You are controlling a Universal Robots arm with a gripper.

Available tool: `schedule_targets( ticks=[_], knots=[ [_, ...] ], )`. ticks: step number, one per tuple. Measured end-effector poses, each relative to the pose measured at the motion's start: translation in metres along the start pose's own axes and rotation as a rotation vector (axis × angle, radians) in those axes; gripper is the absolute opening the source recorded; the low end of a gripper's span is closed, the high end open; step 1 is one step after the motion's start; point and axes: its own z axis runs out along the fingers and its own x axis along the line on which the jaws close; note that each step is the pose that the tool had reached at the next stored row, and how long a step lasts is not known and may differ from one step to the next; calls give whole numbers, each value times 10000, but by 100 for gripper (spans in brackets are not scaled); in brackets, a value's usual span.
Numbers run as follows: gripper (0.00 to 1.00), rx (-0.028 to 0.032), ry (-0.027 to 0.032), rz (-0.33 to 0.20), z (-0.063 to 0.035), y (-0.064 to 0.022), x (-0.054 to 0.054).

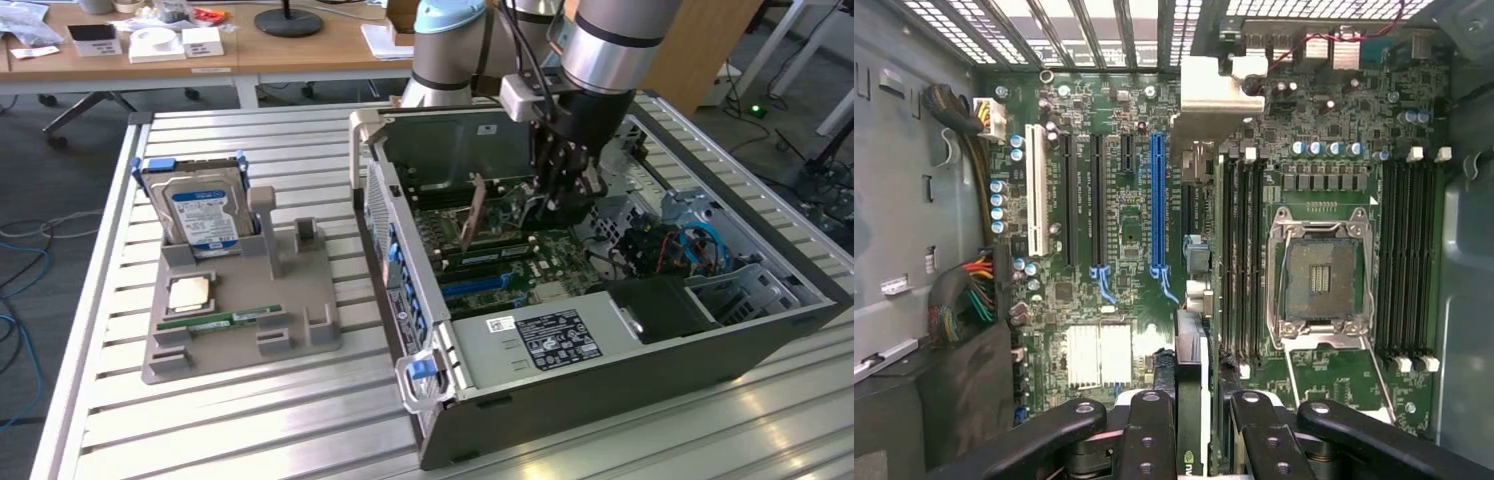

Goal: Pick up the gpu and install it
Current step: 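Insert the gpu into the slot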

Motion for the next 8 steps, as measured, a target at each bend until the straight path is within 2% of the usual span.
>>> schedule_targets(
  ticks=[8],
  knots=[
    [26, 0, 0, 0, 3, 0, 0]
  ],
)
